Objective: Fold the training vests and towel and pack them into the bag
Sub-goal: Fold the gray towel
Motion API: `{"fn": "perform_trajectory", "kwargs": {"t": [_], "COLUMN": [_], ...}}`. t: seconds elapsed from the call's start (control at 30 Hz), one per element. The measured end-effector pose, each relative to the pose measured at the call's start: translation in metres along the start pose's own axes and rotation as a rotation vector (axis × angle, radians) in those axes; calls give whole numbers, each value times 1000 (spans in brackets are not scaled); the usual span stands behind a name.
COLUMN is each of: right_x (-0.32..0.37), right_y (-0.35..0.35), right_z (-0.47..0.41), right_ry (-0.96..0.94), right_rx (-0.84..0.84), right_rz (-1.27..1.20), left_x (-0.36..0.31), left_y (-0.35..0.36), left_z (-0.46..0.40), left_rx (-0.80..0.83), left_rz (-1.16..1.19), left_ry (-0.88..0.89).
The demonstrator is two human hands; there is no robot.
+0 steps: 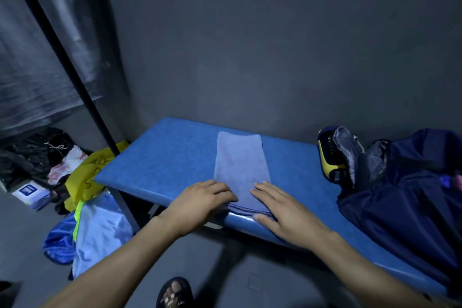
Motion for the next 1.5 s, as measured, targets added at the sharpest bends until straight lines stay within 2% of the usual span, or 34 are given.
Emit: {"fn": "perform_trajectory", "kwargs": {"t": [0.1,0.23,0.3,0.47,0.7,0.9,1.07,1.27,1.5], "right_x": [5,17,18,13,-1,-3,-9,-5,-6], "right_y": [1,4,0,-11,-18,-26,-27,-33,-31], "right_z": [4,2,3,11,24,20,25,21,13], "right_ry": [-19,-80,-73,-134,-59,-30,-37,-19,54], "right_rx": [-36,-295,-369,-242,-149,-102,-95,-192,-239], "right_rz": [-16,-67,-138,-199,-369,-403,-486,-822,-1073], "left_x": [-2,-4,-3,5,-1,-2,1,-10,-22], "left_y": [-11,-26,-31,-26,-26,-25,-33,-37,-40], "left_z": [1,6,9,13,19,20,20,4,-21], "left_rx": [-19,-44,-42,22,48,74,123,-30,-198], "left_rz": [236,501,554,389,450,455,695,879,1111], "left_ry": [-93,-95,-102,-28,-1,-40,-116,-148,-310]}}
Point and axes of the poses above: each hand's wrist, its own z-axis away from the middle knuckle, its own y-axis out of the palm, x = y × z, the point moved 1 cm from there along -z, towards the middle knuckle, and after that the axes turned 4 degrees about x, right-handed, at the moved point
